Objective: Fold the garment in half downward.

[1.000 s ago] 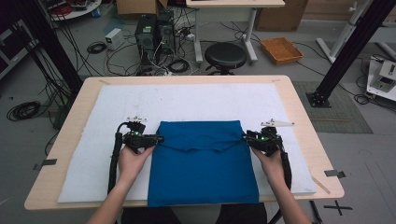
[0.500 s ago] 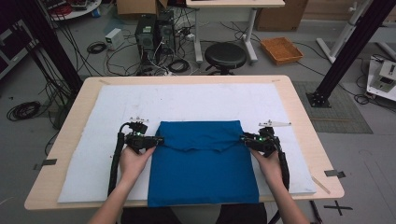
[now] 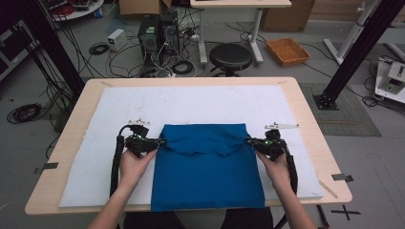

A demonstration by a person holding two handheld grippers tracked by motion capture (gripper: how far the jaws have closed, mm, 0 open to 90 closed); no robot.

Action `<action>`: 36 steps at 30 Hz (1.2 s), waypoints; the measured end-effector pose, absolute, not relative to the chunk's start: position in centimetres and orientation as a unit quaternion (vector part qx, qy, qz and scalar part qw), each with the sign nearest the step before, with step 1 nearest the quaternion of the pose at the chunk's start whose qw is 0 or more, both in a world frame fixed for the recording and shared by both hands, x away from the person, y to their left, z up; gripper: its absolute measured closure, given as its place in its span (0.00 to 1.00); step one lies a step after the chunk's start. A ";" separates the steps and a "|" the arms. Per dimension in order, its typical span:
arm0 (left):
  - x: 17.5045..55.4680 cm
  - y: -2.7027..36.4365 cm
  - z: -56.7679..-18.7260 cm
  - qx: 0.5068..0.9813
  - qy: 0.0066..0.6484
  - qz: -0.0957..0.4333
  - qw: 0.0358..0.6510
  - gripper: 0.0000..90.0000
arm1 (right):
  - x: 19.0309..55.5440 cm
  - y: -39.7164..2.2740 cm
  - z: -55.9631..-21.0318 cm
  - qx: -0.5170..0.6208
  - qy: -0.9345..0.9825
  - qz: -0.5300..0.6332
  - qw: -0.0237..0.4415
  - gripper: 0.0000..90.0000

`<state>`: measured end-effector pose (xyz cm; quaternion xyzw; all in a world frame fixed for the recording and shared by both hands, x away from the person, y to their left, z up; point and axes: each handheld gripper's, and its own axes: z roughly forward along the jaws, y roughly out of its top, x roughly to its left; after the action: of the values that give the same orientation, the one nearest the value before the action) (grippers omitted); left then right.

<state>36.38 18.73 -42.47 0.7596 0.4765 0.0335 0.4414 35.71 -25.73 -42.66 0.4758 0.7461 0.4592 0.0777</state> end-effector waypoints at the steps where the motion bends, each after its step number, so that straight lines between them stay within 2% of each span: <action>1: 36.3 18.7 -42.5 0.760 0.476 0.035 0.441 0.99 | 35.6 -25.8 -42.6 0.476 0.745 0.461 0.078 1.00; 3: 36.3 18.7 -42.8 0.763 0.477 0.038 0.434 0.97 | 35.6 -25.9 -42.9 0.478 0.749 0.451 0.086 1.00; 4: 36.4 18.6 -43.1 0.762 0.485 0.032 0.427 0.87 | 35.6 -25.9 -43.2 0.479 0.748 0.450 0.088 0.96; 5: 36.4 18.6 -43.4 0.764 0.488 0.024 0.421 0.81 | 35.6 -25.9 -43.5 0.482 0.746 0.451 0.089 0.93; 7: 36.3 18.6 -43.8 0.765 0.491 0.029 0.415 0.78 | 35.6 -25.8 -44.2 0.490 0.744 0.445 0.092 0.79; 8: 36.3 18.6 -43.9 0.764 0.493 0.029 0.416 0.78 | 35.7 -25.8 -44.4 0.494 0.744 0.440 0.091 0.77; 10: 36.4 18.5 -43.9 0.764 0.493 0.029 0.415 0.78 | 35.8 -25.6 -44.6 0.493 0.748 0.434 0.097 0.77; 11: 36.4 18.5 -43.9 0.766 0.489 0.029 0.417 0.81 | 35.9 -25.4 -44.7 0.492 0.751 0.429 0.098 0.82; 14: 36.3 18.3 -43.8 0.770 0.479 0.037 0.419 0.96 | 35.7 -24.8 -44.6 0.474 0.763 0.427 0.106 0.97; 16: 36.3 18.5 -43.7 0.767 0.479 0.037 0.425 0.99 | 35.6 -24.7 -44.4 0.472 0.764 0.428 0.101 0.97; 22: 36.3 19.1 -43.4 0.763 0.481 0.045 0.430 0.99 | 35.4 -25.3 -43.7 0.472 0.757 0.440 0.098 0.98; 24: 36.5 18.9 -43.6 0.760 0.492 0.041 0.423 0.87 | 35.5 -25.6 -43.7 0.474 0.755 0.442 0.097 0.98; 27: 36.7 18.6 -44.0 0.765 0.500 0.051 0.403 0.81 | 35.6 -25.7 -43.8 0.477 0.754 0.442 0.094 0.98; 29: 36.8 18.5 -44.2 0.763 0.505 0.053 0.401 0.80 | 35.6 -25.7 -43.9 0.477 0.754 0.442 0.094 0.98; 30: 36.8 18.5 -44.2 0.764 0.502 0.052 0.401 0.81 | 35.6 -25.7 -43.9 0.476 0.755 0.441 0.095 0.98; 33: 36.6 18.4 -43.9 0.768 0.489 0.061 0.409 0.95 | 35.6 -25.7 -43.8 0.476 0.755 0.442 0.093 0.98; 36: 36.7 18.3 -43.7 0.772 0.484 0.062 0.408 0.98 | 35.6 -25.8 -43.8 0.475 0.754 0.445 0.089 0.98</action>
<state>36.65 18.34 -43.69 0.7716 0.4840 0.0625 0.4082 35.56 -25.77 -43.78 0.4749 0.7537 0.4455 0.0895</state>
